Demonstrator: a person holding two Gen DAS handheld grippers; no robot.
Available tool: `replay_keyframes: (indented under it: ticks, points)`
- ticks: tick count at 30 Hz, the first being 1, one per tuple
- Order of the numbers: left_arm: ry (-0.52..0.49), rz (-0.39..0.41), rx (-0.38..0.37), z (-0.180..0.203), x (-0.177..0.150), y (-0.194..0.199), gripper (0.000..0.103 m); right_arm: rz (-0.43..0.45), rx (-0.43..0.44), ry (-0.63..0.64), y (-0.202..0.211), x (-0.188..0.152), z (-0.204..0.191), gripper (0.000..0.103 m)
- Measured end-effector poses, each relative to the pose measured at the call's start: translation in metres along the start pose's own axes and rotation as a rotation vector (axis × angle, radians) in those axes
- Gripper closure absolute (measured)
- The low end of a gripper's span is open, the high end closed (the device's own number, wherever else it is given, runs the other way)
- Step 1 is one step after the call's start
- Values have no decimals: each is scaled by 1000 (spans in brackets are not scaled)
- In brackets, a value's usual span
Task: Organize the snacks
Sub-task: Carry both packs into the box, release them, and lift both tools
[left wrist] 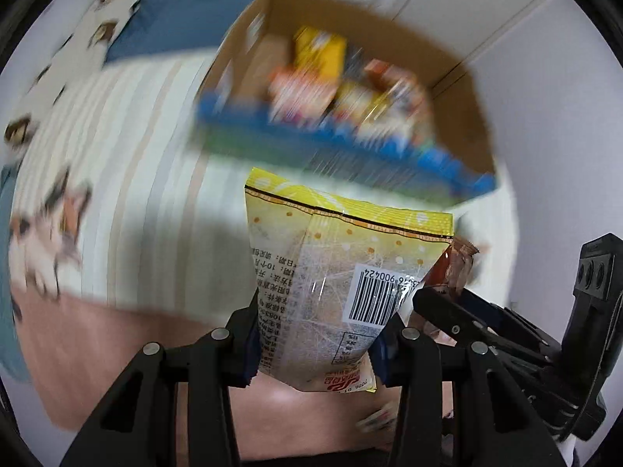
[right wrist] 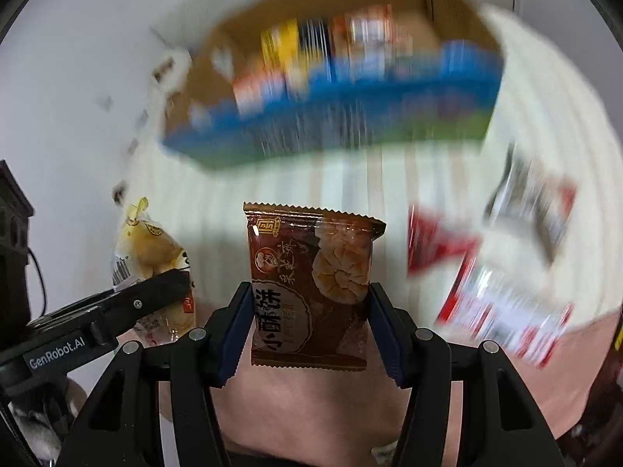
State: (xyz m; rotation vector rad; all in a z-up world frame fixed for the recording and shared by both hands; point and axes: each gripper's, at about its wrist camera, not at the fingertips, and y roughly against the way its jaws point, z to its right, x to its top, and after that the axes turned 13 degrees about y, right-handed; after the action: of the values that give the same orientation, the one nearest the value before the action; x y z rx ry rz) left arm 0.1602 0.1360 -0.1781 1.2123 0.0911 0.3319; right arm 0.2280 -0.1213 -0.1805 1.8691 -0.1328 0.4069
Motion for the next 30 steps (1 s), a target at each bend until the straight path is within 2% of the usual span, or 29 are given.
replay_keyframes:
  ticks: [3,5,7,11,15,19,23,26,28,29,30]
  points:
    - [-44,30,-5,31,43,17,62,67,-40,15,29,47,12,42]
    - [-76,54,22,47,75,20,62,91,-94,33,38,87,19,42]
    - [-94,56,69,62,114,11,62,79,-140,42,36,126,35,42]
    - [-80,-23,136,75,179,-26,62,19,-226,42,9,189,71,42]
    - [-59,-111,188,79,222,-69,62,-69,-276,36,-27,232,100,42]
    - [-32,-176,261,76,251,-102,62,-134,-293,26,-58,252,117,42]
    - [-20,-203,316,72,272,-122,61,-188,-316,36,-81,263,129,42]
    - [-5,-257,334,64,280,-132,61,-244,-323,33,-100,267,138,41]
    - [19,-287,322,59,285,-138,59,-264,-300,15,-105,267,140,36]
    - [25,-294,311,57,286,-140,49,-263,-285,8,-108,268,140,29]
    - [25,-287,307,57,287,-140,31,-264,-279,9,-110,269,139,24]
